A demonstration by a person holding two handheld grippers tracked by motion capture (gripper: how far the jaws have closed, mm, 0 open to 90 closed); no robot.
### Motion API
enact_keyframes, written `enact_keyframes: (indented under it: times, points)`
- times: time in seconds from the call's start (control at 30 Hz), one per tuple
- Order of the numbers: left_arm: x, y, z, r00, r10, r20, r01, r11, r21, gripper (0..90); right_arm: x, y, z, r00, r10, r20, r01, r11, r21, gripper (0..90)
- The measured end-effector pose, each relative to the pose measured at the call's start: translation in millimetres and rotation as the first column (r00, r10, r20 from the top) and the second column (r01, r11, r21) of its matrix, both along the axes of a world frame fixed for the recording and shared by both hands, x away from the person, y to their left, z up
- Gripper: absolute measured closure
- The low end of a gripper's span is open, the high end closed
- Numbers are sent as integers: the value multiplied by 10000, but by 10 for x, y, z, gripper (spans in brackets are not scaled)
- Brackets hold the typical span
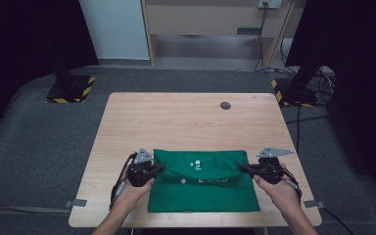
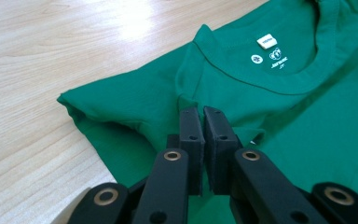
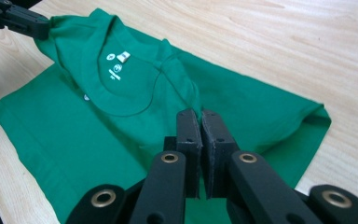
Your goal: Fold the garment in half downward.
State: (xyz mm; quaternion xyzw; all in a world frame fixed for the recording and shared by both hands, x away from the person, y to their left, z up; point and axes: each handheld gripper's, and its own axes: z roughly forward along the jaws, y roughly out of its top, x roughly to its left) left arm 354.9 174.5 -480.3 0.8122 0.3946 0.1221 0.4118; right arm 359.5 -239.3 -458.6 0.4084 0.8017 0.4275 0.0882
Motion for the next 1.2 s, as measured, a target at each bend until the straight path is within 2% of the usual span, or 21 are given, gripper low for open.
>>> enact_keyframes:
  times: [0.3, 0.73, 1.2]
  points:
    - [-35, -8, -73, 9995, -239, -199, 241, 9997, 94, 868, -62, -46, -110, 9999, 45, -118, -46, 10000, -41, 865]
    - [-109, 9, -155, 9981, -444, -423, 448, 9990, 78, 862, -130, 11, -189, 9993, 263, -256, -265, 9996, -65, 866]
    - [-157, 44, -245, 9972, -430, -612, 434, 9990, 49, 863, -182, 13, -259, 9986, 358, -395, -367, 9990, -241, 869]
